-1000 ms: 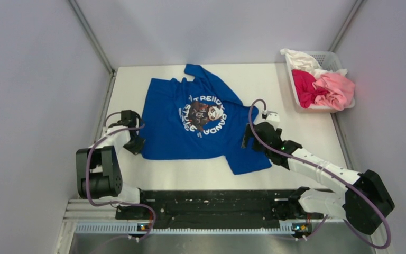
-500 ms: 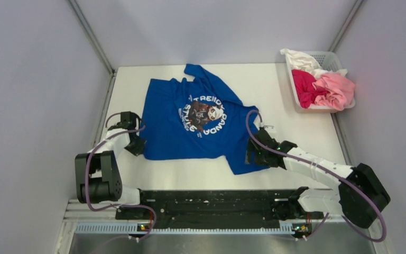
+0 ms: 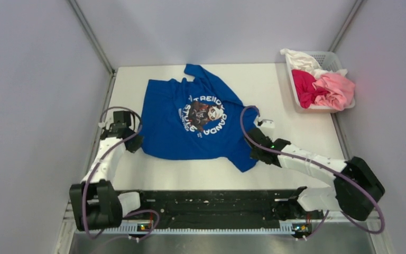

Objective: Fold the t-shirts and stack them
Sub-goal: Flatten out the tshirt

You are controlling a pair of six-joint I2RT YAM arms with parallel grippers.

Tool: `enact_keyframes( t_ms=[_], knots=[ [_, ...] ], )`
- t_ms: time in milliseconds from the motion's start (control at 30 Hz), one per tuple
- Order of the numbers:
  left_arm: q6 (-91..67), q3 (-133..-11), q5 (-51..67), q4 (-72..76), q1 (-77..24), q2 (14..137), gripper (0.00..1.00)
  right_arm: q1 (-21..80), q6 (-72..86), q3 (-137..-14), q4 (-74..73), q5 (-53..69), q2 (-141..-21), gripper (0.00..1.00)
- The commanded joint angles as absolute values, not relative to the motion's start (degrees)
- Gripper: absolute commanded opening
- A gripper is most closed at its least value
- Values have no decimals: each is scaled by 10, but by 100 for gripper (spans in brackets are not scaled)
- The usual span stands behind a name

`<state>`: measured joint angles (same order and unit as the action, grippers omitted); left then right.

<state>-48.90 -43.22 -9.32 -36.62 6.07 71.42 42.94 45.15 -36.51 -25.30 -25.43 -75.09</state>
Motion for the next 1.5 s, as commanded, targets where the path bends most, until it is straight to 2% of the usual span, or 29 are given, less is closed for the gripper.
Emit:
enact_keyframes(
  t_ms=[0,133,367,467,667,800,967,1100,1300,1467],
  knots=[
    [-460,-509,-75,-378,54,584,0,433,438,-452,-238,-379,-626,0],
    [-433,-616,-89,-381,54,491,0,432,331,-548,-197,-432,-562,0],
    [-420,-863,-84,-418,53,479,0,432,195,-792,-191,-417,-532,0],
    [-410,-970,-76,-435,53,494,0,432,151,-929,-199,-355,-533,0],
    [-403,-1167,-41,-465,53,521,0,432,90,-1243,-293,-139,-624,0],
    [-402,-1213,-28,-455,54,512,0,432,52,-1363,-311,-87,-660,0],
    [-397,-1210,-36,-445,53,497,0,432,4,-1312,-240,-131,-619,0],
    [-396,-1158,-19,-430,54,496,0,432,-38,-1223,-191,-183,-576,0],
    [-400,-967,-20,-375,53,483,0,432,-61,-1046,-150,-272,-531,0],
    [-384,-806,-63,-316,54,506,0,432,-69,-835,-28,-384,-500,0]
  ],
)
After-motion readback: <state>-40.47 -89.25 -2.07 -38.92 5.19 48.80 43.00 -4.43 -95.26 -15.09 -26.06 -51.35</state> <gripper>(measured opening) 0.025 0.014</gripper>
